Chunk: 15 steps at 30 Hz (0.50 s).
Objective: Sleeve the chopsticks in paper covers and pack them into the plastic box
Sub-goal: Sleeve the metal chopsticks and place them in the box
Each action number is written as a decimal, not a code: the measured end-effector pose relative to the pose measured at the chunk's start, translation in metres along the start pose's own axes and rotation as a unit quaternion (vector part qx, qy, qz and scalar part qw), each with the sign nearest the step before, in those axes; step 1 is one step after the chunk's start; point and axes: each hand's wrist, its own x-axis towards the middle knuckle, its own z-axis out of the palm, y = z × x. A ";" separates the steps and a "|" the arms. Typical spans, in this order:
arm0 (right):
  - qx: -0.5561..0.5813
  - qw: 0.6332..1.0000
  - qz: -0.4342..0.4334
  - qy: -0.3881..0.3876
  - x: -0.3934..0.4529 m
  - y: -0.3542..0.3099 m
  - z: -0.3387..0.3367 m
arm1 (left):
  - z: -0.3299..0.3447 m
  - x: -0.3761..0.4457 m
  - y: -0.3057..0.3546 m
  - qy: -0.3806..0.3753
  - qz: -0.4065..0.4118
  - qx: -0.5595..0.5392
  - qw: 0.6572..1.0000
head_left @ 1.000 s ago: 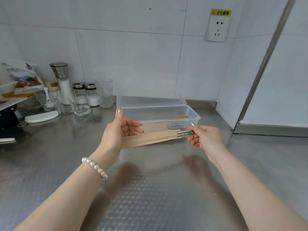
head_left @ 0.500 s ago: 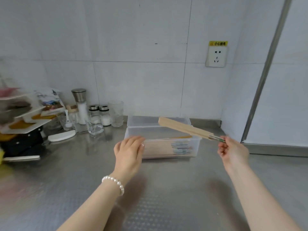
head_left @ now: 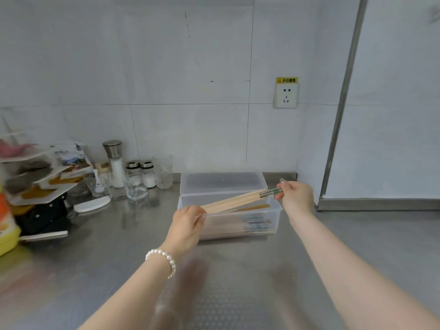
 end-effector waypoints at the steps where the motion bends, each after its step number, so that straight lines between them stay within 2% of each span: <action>1: -0.008 1.000 0.002 0.000 -0.001 0.004 -0.001 | 0.001 -0.004 0.000 -0.003 0.008 0.000 1.000; 10: -0.163 0.985 0.050 -0.024 -0.033 0.012 -0.004 | -0.004 -0.033 0.018 -0.022 0.025 -0.015 0.999; 12: -0.241 0.970 0.021 -0.020 -0.035 0.015 0.000 | -0.005 -0.035 0.019 -0.026 0.024 -0.018 0.999; 15: -0.382 0.923 -0.049 -0.027 -0.039 0.014 0.002 | -0.007 -0.037 0.021 -0.033 0.018 -0.016 0.999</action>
